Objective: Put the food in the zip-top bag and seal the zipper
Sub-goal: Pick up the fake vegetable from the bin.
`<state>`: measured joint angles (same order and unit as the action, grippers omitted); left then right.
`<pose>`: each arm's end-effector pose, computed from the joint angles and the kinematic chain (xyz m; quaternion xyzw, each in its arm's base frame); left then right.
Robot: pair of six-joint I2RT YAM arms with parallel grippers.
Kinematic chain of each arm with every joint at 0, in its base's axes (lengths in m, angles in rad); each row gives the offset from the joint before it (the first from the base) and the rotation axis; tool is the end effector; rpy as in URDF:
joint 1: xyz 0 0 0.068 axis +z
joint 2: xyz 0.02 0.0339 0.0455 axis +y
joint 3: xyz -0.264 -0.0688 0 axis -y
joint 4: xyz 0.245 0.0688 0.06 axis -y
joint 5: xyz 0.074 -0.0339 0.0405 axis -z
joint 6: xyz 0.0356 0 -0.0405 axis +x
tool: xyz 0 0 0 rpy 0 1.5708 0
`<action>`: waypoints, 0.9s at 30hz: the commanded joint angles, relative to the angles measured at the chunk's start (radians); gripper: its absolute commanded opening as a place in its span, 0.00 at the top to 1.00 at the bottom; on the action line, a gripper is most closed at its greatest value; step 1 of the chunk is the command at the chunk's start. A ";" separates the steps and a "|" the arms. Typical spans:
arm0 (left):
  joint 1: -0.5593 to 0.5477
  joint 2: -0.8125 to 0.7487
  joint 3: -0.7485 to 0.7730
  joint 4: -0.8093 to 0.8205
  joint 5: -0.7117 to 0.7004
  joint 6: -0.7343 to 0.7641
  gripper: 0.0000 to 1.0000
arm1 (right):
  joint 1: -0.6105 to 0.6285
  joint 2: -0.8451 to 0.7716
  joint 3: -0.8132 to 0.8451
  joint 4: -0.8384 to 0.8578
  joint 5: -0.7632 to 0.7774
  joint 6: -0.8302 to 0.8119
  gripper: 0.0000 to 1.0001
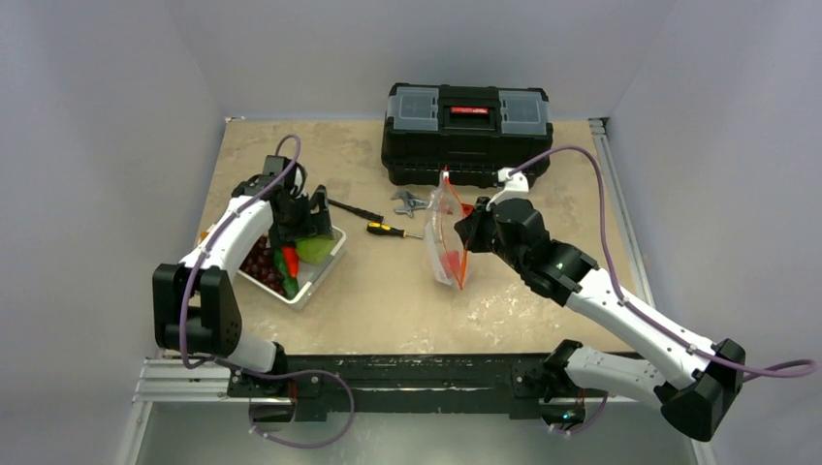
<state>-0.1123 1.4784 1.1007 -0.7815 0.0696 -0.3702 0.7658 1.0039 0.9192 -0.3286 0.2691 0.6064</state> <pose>0.2872 -0.0349 0.2414 -0.1188 0.9711 -0.0819 0.1902 0.1699 0.1503 0.3318 0.0071 0.8328 0.2565 0.4905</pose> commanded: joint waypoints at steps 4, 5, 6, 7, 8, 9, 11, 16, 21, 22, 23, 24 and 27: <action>0.030 0.068 0.047 -0.013 0.075 0.033 0.03 | 0.004 0.021 0.010 0.052 -0.011 -0.017 1.00; 0.030 0.071 0.048 -0.016 0.079 0.034 0.05 | 0.003 0.016 0.007 0.059 -0.018 -0.016 1.00; 0.030 0.072 0.050 -0.018 0.081 0.036 0.07 | 0.004 0.012 -0.001 0.068 -0.024 -0.015 1.00; 0.030 0.073 0.048 -0.018 0.082 0.037 0.08 | 0.004 0.006 -0.011 0.073 -0.028 -0.012 1.00; 0.030 0.072 0.048 -0.019 0.082 0.039 0.10 | 0.004 0.003 -0.016 0.075 -0.028 -0.011 1.00; 0.030 0.071 0.048 -0.020 0.083 0.041 0.11 | 0.004 0.000 -0.020 0.072 -0.029 -0.008 1.00; 0.030 0.070 0.048 -0.024 0.094 0.044 0.14 | 0.004 -0.003 -0.025 0.065 -0.030 -0.004 1.00; 0.030 0.045 0.046 -0.024 0.109 0.052 0.35 | 0.003 -0.013 -0.041 0.061 -0.031 0.006 1.00; 0.030 -0.044 0.030 -0.011 0.094 0.056 0.52 | 0.003 -0.017 -0.040 0.048 -0.017 0.009 1.00; 0.030 -0.067 0.025 -0.007 0.092 0.057 0.55 | 0.004 -0.016 -0.038 0.046 -0.012 0.005 1.00; 0.030 -0.092 0.018 -0.003 0.091 0.057 0.57 | 0.003 -0.014 -0.035 0.045 -0.010 0.003 1.00; 0.030 -0.115 0.011 0.002 0.091 0.058 0.59 | 0.004 -0.007 -0.031 0.041 -0.006 -0.002 1.00; 0.029 -0.189 -0.016 0.016 0.089 0.064 0.65 | 0.004 0.010 -0.009 0.021 -0.003 -0.015 1.00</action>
<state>-0.0853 1.4002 1.1053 -0.8051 0.1345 -0.3206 0.7658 1.0119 0.8764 -0.3000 0.2451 0.6090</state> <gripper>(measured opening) 0.498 0.004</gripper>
